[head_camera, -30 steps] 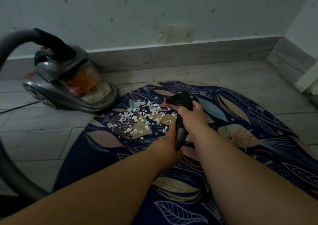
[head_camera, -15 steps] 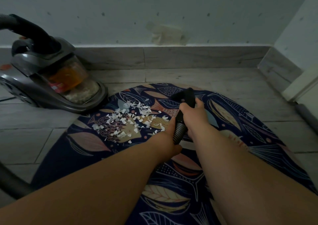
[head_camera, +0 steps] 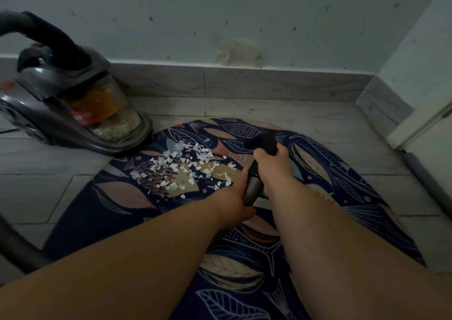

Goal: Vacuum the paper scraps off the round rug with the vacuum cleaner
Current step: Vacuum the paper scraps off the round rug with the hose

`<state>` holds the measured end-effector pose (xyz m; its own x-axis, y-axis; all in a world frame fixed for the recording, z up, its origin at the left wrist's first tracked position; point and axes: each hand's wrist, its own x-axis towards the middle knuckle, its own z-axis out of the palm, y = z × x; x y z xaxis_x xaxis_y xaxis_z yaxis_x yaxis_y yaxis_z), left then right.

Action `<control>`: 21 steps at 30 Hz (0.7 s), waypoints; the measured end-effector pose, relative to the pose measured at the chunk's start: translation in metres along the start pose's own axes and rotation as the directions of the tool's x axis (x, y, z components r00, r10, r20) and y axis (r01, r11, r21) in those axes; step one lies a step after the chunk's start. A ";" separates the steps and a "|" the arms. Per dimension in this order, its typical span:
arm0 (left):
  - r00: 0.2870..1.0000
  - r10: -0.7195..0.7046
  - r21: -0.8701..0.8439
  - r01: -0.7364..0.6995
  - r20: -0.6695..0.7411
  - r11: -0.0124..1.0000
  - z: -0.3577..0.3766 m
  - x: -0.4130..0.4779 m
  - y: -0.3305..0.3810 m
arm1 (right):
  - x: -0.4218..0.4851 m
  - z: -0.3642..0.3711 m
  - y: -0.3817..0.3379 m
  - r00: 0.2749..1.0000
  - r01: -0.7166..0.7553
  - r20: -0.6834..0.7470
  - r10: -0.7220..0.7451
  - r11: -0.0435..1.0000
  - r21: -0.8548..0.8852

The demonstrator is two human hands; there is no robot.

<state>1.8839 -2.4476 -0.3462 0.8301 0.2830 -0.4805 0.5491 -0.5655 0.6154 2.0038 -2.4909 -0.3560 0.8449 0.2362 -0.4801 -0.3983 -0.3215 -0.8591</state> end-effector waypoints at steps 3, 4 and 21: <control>0.999 0.025 0.034 -0.026 0.032 0.999 0.007 -0.021 0.000 | -0.020 -0.011 0.011 1.000 0.006 -0.029 -0.006 1.000 -0.006; 0.998 0.032 0.044 -0.034 0.048 0.998 0.010 -0.030 -0.001 | -0.030 -0.016 0.015 0.999 0.006 -0.037 -0.006 1.000 -0.010; 0.994 0.009 0.144 -0.025 0.108 0.989 0.049 -0.181 -0.031 | -0.202 -0.025 0.073 0.971 -0.231 0.072 0.226 0.970 0.078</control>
<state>1.7120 -2.5187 -0.3089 0.8197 0.1928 -0.5394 0.5086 -0.6783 0.5304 1.8134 -2.5852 -0.3176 0.7050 0.2228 -0.6733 -0.6095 -0.2951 -0.7359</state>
